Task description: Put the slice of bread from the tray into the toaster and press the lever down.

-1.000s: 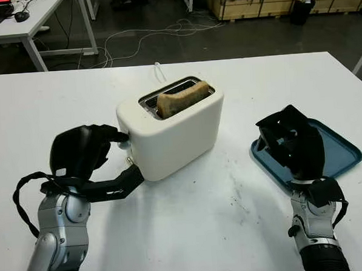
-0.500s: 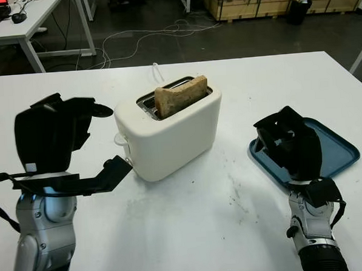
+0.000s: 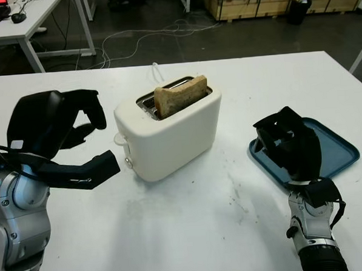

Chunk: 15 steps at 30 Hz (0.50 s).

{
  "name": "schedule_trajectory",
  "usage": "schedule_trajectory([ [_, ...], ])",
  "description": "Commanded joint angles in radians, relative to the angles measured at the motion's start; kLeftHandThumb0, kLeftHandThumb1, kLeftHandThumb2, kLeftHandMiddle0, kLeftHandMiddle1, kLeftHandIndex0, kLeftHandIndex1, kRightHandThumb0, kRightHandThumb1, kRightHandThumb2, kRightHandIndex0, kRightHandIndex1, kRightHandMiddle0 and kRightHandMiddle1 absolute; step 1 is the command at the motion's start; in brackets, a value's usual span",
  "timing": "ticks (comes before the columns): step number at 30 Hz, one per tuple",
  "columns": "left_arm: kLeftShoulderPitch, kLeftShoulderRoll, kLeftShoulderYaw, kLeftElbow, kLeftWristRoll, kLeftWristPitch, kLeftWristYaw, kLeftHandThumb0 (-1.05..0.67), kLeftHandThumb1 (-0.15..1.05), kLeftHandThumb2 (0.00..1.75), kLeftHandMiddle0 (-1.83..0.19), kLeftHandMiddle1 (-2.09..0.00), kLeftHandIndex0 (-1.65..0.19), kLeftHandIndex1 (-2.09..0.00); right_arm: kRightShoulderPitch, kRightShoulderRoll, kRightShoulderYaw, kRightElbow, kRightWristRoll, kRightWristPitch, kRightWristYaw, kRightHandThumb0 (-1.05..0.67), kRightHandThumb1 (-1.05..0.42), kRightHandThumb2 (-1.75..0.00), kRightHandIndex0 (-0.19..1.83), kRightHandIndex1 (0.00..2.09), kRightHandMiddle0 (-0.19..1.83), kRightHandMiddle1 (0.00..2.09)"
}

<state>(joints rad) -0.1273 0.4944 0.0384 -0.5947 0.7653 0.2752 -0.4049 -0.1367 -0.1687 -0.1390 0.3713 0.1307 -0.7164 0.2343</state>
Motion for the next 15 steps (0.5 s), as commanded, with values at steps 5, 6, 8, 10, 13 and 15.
schedule_trajectory([
  [5, -0.016, 0.019, -0.043, 0.04, 0.013, -0.001, -0.032, 0.06, 0.88, 0.0, -1.07, -1.43, -1.19, -0.37, 0.008, 0.007, 0.002, -0.011, 0.001, 0.011, -0.005, -0.37, -0.92, -0.3, 0.95, 1.75, 0.62, 1.75],
  [6, -0.016, 0.019, -0.047, 0.044, 0.014, -0.003, -0.033, 0.07, 0.88, 0.0, -1.09, -1.41, -1.18, -0.26, 0.007, 0.006, 0.002, -0.008, -0.002, 0.008, -0.006, -0.37, -0.92, -0.3, 0.95, 1.75, 0.62, 1.75],
  [8, -0.016, 0.02, -0.055, 0.047, 0.023, 0.002, -0.038, 0.08, 0.88, 0.0, -1.1, -1.4, -1.16, -0.18, 0.006, 0.006, 0.002, -0.005, -0.002, 0.006, -0.006, -0.37, -0.92, -0.31, 0.95, 1.75, 0.63, 1.75],
  [10, -0.017, 0.021, -0.064, 0.048, 0.036, 0.013, -0.044, 0.09, 0.89, 0.0, -1.09, -1.44, -1.17, -0.14, 0.008, 0.005, 0.002, -0.011, -0.006, 0.011, -0.009, -0.36, -0.92, -0.31, 0.95, 1.75, 0.63, 1.75],
  [13, -0.019, 0.02, -0.072, 0.047, 0.051, 0.025, -0.053, 0.1, 0.9, 0.0, -1.05, -1.53, -1.19, -0.11, 0.009, 0.006, 0.003, -0.012, 0.003, 0.013, -0.003, -0.36, -0.92, -0.3, 0.95, 1.75, 0.63, 1.75],
  [15, -0.02, 0.022, -0.076, 0.047, 0.063, 0.031, -0.06, 0.1, 0.91, 0.0, -1.03, -1.57, -1.14, -0.07, 0.009, 0.007, 0.003, -0.01, 0.01, 0.014, 0.002, -0.36, -0.92, -0.3, 0.94, 1.75, 0.62, 1.75],
])
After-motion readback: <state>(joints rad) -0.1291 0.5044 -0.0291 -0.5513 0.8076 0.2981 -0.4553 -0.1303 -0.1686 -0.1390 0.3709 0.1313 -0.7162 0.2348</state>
